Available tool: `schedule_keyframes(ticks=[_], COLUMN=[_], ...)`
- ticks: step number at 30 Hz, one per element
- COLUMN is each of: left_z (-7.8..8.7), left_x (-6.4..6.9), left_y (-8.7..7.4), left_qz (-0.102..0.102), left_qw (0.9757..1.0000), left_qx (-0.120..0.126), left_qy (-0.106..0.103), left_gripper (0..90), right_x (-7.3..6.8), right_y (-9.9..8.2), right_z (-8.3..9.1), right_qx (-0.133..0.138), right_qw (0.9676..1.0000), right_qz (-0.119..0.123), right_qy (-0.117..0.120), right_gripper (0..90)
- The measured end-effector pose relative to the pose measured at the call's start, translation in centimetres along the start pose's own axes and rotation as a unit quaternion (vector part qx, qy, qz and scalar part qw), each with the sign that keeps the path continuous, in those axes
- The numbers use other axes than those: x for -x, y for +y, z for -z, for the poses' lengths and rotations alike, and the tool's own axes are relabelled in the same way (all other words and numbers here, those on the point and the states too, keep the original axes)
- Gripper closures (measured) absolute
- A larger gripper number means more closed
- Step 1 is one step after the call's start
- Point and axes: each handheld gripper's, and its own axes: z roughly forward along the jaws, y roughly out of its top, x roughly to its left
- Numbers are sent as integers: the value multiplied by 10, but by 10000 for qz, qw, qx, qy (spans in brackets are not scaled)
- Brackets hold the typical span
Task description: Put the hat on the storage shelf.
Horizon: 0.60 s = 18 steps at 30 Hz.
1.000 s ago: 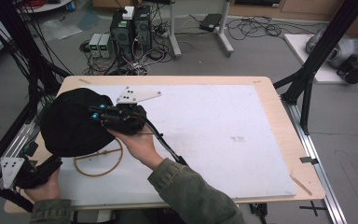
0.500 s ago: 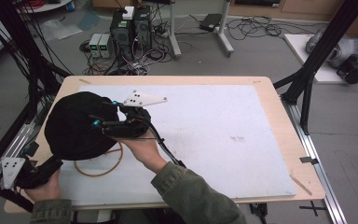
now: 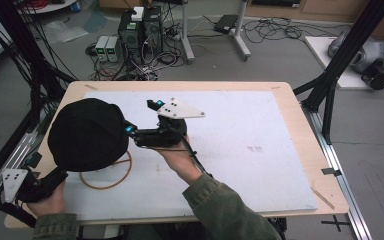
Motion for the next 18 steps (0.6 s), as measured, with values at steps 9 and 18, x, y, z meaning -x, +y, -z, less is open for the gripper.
schedule_keyframes(ticks=[9,18], left_z=[0,1], left_x=[1,2], left_y=[0,0], left_qz=[-99,-37], left_qw=[9999,10000], left_qx=[-17,8], left_qy=[-3,24], left_gripper=[164,159], right_x=[30,63], right_y=[-6,-12], right_z=[60,139], right_qx=[-197,-223], right_qw=[9928,9734], right_qz=[488,713], right_qy=[-1078,-2166], right_gripper=[115,109])
